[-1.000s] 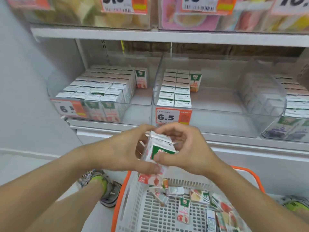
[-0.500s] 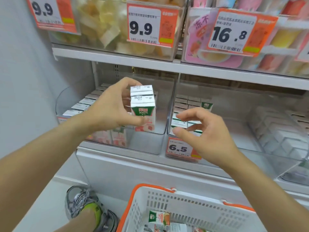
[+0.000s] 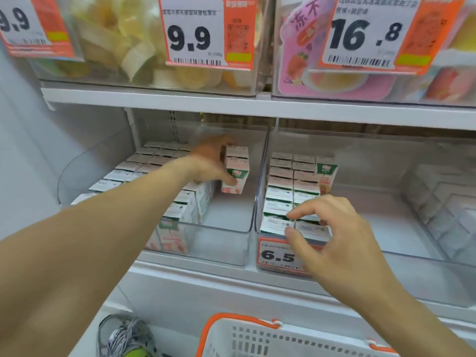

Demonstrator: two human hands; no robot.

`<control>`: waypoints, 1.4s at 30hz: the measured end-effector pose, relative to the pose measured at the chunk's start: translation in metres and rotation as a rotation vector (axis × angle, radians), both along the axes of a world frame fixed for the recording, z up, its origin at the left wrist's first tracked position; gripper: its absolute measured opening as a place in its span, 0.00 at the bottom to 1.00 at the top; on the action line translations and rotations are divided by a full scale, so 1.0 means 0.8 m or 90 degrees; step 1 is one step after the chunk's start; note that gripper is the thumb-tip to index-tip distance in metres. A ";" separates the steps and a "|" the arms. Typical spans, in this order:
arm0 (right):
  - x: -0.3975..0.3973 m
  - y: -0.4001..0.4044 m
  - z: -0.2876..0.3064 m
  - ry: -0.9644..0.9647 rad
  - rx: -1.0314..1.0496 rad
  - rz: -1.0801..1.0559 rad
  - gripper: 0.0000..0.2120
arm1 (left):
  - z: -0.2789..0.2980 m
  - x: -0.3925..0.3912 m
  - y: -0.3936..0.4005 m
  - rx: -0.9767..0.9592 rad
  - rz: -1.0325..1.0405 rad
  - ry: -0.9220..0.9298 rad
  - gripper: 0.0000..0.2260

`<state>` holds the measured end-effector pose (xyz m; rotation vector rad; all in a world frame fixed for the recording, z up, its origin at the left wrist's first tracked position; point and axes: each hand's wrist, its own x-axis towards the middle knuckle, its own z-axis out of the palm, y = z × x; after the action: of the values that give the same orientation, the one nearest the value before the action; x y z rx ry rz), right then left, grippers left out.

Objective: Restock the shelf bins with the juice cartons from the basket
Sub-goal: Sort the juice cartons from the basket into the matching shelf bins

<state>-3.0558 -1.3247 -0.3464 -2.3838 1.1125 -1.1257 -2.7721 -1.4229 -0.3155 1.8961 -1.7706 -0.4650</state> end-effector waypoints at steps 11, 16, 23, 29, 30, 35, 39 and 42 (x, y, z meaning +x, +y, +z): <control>-0.002 0.001 -0.002 -0.024 0.009 -0.007 0.10 | -0.005 0.017 -0.001 0.033 0.079 -0.297 0.43; -0.001 0.001 0.000 -0.047 0.027 -0.017 0.10 | -0.009 0.012 0.000 0.004 0.006 -0.306 0.34; -0.003 0.004 0.003 -0.040 0.030 -0.021 0.09 | -0.009 0.006 0.004 0.018 0.019 -0.331 0.33; -0.016 0.023 0.011 -0.045 0.000 -0.024 0.12 | -0.004 -0.002 0.029 -0.055 0.033 -0.260 0.33; -0.020 0.030 0.013 -0.052 -0.010 -0.022 0.12 | 0.000 -0.004 0.039 -0.103 0.039 -0.216 0.28; -0.052 0.087 0.001 -0.105 -0.011 0.025 0.09 | 0.002 -0.058 0.159 -0.471 0.076 -0.072 0.02; -0.084 0.131 -0.069 -0.095 0.171 0.075 0.11 | -0.057 -0.142 0.266 -0.449 0.038 0.109 0.02; -0.113 0.148 -0.145 -0.057 0.382 0.052 0.09 | -0.146 -0.191 0.312 -0.179 -0.005 0.218 0.03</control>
<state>-3.1460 -1.2061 -0.4624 -1.8736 1.1158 -0.7271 -2.9248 -1.1729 -0.4319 1.5157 -1.5278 -0.4829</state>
